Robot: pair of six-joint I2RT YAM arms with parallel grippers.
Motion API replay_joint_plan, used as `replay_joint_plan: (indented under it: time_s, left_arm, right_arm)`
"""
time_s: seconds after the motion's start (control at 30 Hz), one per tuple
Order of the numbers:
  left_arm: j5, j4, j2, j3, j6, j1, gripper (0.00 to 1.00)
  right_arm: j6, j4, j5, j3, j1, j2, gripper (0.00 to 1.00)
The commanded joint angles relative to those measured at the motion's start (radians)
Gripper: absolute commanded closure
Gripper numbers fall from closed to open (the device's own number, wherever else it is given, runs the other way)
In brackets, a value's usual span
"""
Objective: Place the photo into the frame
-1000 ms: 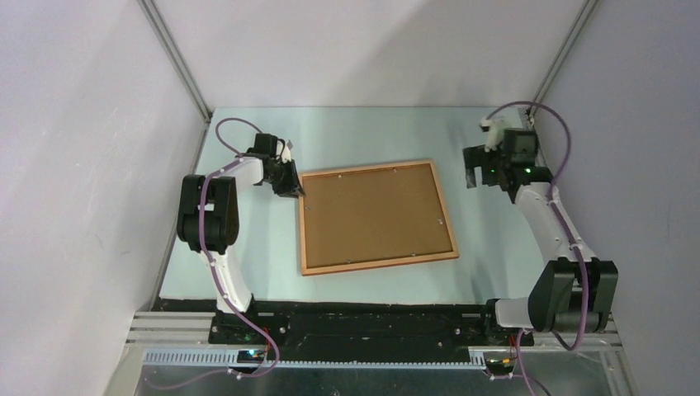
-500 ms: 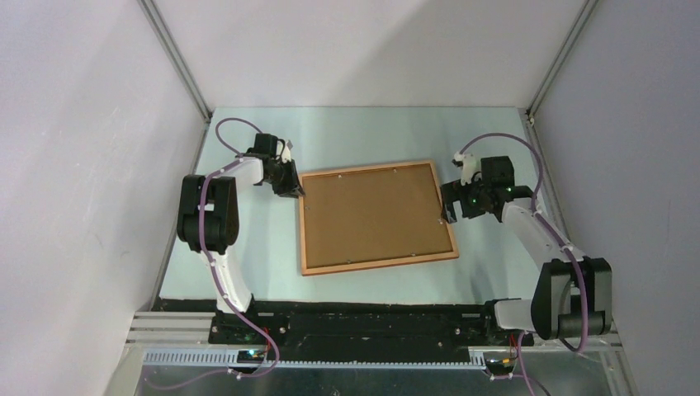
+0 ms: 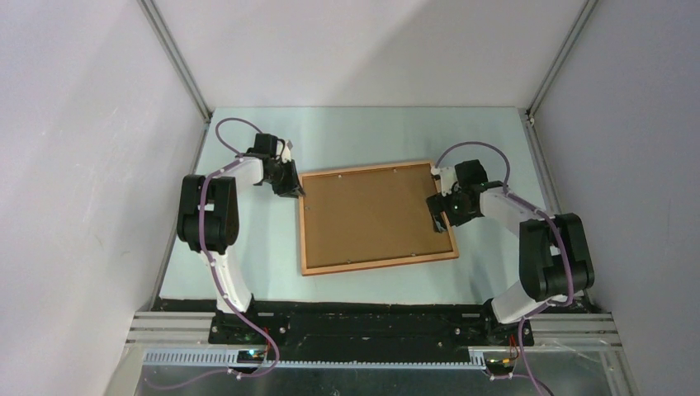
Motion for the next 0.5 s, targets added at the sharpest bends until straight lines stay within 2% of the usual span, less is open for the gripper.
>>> replay_joint_plan:
  time_s: [0.0,0.17,0.47]
  left_arm:
    - [0.011,-0.043,-0.013,0.01,0.033,-0.003,1.0]
    - [0.012,-0.042,-0.012,0.011,0.033,-0.003,1.0]
    - [0.012,-0.042,-0.008,0.014,0.033,-0.003,1.0]
  right_arm:
    - [-0.033,0.039,0.019,0.057,0.001,0.037,0.18]
    - [-0.036,0.037,0.0,0.083,-0.004,0.08,0.27]
    - [-0.035,0.036,-0.018,0.119,-0.006,0.13,0.37]
